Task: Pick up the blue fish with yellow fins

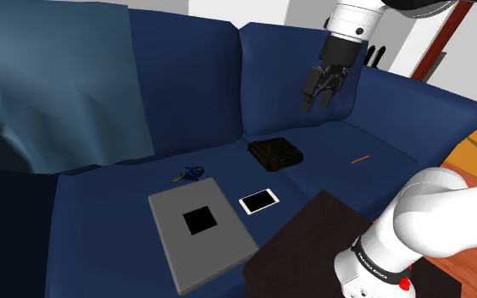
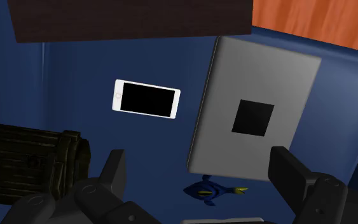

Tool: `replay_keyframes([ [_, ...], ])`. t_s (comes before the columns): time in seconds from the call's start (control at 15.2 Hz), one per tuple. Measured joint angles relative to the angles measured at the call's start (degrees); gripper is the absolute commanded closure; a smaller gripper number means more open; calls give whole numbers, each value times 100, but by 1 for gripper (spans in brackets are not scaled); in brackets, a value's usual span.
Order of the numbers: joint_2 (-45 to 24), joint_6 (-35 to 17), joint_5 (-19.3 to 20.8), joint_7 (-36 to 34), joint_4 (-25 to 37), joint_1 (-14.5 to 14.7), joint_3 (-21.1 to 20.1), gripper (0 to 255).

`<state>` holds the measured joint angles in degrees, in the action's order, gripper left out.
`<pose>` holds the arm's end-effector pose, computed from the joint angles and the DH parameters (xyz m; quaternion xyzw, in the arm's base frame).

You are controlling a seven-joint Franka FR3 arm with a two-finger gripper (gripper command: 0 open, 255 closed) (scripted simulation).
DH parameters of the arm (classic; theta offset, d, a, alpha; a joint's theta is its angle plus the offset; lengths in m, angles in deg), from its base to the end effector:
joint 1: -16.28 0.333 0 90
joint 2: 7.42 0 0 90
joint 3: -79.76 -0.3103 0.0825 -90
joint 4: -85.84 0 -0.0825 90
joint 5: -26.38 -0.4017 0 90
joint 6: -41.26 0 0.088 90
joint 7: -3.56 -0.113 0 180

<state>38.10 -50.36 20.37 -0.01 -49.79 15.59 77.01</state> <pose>0.3288 0.0272 0.5802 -0.9991 0.0209 -0.0114 0.0358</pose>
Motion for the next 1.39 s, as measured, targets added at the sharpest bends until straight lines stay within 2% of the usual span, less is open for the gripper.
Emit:
replay_keyframes([
  [0.2,-134,-234,-16,14,-100,12,-31,0],
  [0.46,-699,-978,-70,32,-262,55,-151,0],
  [0.92,-1957,-2281,-100,73,-263,110,-337,0],
  [1.39,-3478,-3412,-4,102,170,120,-475,0],
])
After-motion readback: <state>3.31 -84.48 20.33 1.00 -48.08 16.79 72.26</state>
